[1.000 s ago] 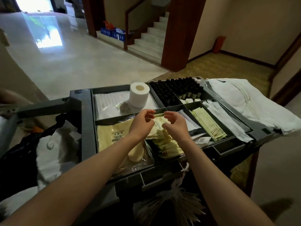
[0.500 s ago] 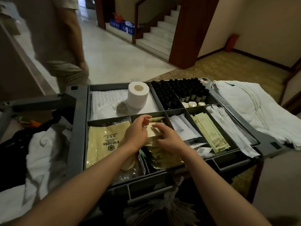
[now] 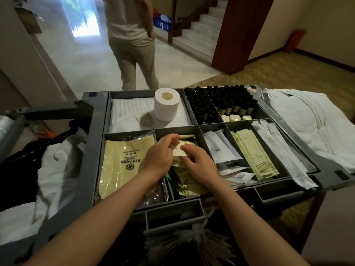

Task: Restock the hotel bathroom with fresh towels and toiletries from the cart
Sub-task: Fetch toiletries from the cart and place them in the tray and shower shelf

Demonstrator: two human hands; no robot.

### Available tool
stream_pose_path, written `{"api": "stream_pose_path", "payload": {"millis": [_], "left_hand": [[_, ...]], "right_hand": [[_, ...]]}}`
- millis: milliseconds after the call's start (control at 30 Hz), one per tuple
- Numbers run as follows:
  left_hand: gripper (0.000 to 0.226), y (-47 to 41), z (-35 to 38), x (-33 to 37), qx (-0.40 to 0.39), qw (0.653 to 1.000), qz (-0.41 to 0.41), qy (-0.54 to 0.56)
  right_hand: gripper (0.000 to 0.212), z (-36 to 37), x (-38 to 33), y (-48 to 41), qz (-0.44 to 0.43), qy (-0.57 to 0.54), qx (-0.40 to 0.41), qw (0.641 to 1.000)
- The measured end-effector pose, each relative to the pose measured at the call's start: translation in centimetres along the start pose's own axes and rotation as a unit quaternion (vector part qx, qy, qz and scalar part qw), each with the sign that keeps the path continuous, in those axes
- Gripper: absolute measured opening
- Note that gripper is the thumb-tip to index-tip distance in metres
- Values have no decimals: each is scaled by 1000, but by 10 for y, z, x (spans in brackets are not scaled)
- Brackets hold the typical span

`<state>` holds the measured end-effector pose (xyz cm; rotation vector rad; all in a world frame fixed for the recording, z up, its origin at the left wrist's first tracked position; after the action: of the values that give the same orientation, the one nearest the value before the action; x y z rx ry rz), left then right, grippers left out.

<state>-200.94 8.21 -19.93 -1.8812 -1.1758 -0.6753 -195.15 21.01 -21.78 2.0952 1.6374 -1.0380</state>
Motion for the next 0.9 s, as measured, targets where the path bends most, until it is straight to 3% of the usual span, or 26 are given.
{"api": "stream_pose_path", "payload": {"millis": [167,367,533,633,700,800,900], "left_hand": [[43,1,0,2,5,1000,6,-16],[37,-1,-1,1,15,1000,1,-10],[32,-6,-1,1,37,995,-64,67],[43,-12,6,-1,24,987,-116,105],[62,-16,13,5,4,984,-136,116],[78,-22,25,27,-35,963,-173,205],[69,-22,42,45,-84,914,-239,318]], "right_hand": [[61,3,-3,3,-20,23,-23,999],[46,2,-6,2,-33,33,-12,999],[41,0,-1,-2,-6,0,14,1000],[36,-13,-2,-9,41,-65,71,994],[32,-27,-5,-14,68,-107,119,985],[27,-44,-10,-20,82,-150,174,970],[21,-57,-13,-20,75,-173,199,962]]}}
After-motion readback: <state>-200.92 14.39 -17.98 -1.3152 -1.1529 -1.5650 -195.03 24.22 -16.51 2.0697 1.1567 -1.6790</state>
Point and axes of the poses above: each hand's wrist, its own y-axis away from the middle knuckle, its own z-axis out of the palm, x = y × z, the point moved 9 cm from there along -y, towards the middle knuckle, and after that the axes turned 12 degrees about x, right-handed, at the moved point
